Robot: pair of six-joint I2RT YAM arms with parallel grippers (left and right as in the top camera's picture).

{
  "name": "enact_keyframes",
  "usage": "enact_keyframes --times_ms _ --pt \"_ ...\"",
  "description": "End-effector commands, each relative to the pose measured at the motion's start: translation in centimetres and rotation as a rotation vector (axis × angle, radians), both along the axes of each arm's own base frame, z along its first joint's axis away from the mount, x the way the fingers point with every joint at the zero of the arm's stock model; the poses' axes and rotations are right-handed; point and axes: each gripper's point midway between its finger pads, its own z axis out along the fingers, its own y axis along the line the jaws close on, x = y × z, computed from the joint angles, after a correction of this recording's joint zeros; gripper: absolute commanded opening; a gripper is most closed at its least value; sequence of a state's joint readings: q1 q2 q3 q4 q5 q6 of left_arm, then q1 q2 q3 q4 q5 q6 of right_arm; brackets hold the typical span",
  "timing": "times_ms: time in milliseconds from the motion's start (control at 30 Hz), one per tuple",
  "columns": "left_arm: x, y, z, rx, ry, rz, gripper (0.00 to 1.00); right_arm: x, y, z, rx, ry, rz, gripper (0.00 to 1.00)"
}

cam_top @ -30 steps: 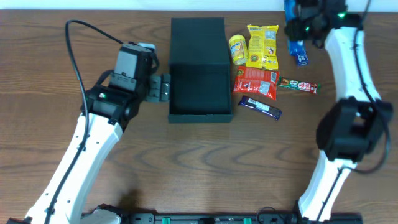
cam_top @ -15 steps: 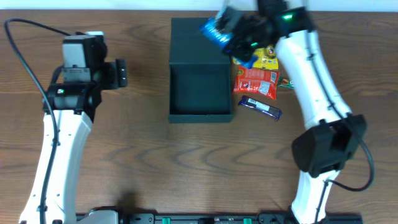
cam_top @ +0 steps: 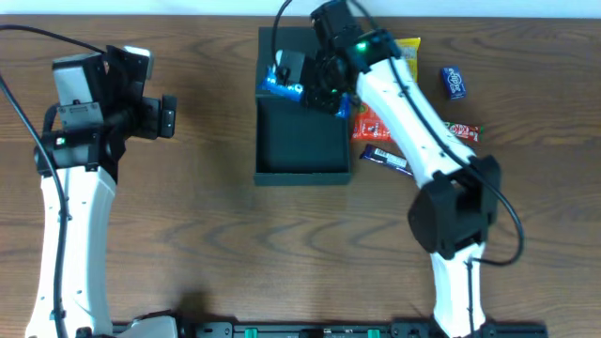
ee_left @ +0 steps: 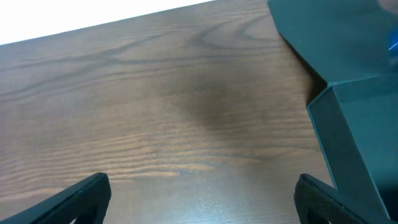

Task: Pack container
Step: 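Lower the Oreo pack into the box and open the right gripper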

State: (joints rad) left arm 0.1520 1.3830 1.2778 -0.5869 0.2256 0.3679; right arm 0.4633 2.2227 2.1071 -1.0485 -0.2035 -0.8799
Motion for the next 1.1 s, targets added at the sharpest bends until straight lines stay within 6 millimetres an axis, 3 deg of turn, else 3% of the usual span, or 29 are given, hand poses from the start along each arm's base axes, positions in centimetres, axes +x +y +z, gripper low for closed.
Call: enact_keyframes --times_ms 0,267,567,1067 --pt "0.3 0.0 1.3 0.001 -0.044 -0.05 0.95 -0.5 1.4 -1.2 -0.021 -0.008 0.087 0.01" --pt "0.3 0.0 1.4 0.004 -0.046 -0.06 0.95 -0.9 1.9 -3.8 -0.046 0.036 0.106 0.01" --pt "0.3 -0.8 1.5 -0.03 -0.054 -0.096 0.95 -0.4 0.7 -4.6 -0.117 0.017 0.114 0.01" --pt "0.3 -0.8 1.5 -0.03 -0.053 -0.096 0.95 -1.6 0.8 -6.6 -0.11 0.089 0.15 0.01"
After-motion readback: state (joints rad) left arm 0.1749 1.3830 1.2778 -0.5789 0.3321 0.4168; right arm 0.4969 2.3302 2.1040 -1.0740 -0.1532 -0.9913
